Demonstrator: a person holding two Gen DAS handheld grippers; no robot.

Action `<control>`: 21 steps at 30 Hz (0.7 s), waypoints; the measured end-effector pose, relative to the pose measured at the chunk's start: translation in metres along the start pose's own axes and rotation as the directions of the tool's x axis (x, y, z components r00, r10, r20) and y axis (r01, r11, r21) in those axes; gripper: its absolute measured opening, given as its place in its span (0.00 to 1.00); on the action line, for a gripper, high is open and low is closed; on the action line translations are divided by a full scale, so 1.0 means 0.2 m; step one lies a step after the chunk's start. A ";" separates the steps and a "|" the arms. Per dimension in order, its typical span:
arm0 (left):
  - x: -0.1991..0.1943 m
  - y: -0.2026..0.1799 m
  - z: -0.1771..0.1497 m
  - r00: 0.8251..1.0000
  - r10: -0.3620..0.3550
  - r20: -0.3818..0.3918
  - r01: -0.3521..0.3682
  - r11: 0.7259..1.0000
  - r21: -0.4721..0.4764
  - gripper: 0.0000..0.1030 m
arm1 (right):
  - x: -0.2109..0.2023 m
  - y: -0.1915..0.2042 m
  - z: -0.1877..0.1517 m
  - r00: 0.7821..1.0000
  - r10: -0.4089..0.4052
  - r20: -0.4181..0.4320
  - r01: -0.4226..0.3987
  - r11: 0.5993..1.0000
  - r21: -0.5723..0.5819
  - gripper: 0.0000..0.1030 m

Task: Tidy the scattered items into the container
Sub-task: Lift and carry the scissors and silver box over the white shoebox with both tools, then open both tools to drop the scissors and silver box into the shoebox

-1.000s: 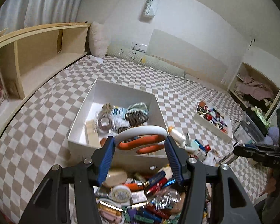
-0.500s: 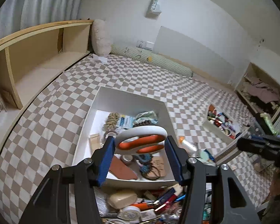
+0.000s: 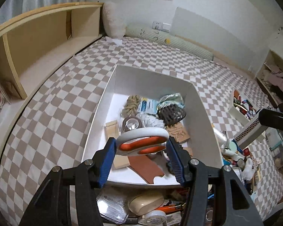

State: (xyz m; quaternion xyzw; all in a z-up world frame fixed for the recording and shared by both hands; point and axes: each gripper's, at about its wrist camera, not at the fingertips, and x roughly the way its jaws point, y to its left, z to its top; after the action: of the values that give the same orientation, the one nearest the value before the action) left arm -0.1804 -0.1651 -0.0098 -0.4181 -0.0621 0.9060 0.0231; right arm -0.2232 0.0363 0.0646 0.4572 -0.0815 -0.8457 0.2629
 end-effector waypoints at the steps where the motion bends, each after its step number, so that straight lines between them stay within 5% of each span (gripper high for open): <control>1: 0.01 0.00 -0.01 1.000 0.005 -0.003 -0.005 1.000 -0.001 0.53 | 0.01 0.00 0.00 1.000 -0.001 -0.009 0.001 1.000 0.001 0.26; 21: 0.11 0.10 -0.07 0.998 0.027 -0.055 -0.030 0.998 -0.060 0.53 | 0.20 0.08 0.04 0.998 0.013 -0.067 -0.012 1.000 0.018 0.26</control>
State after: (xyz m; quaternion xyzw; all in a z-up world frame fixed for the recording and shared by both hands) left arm -0.1836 -0.1805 -0.0386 -0.4438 -0.0832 0.8922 -0.0008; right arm -0.2401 0.0010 0.0464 0.4870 -0.0829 -0.8275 0.2669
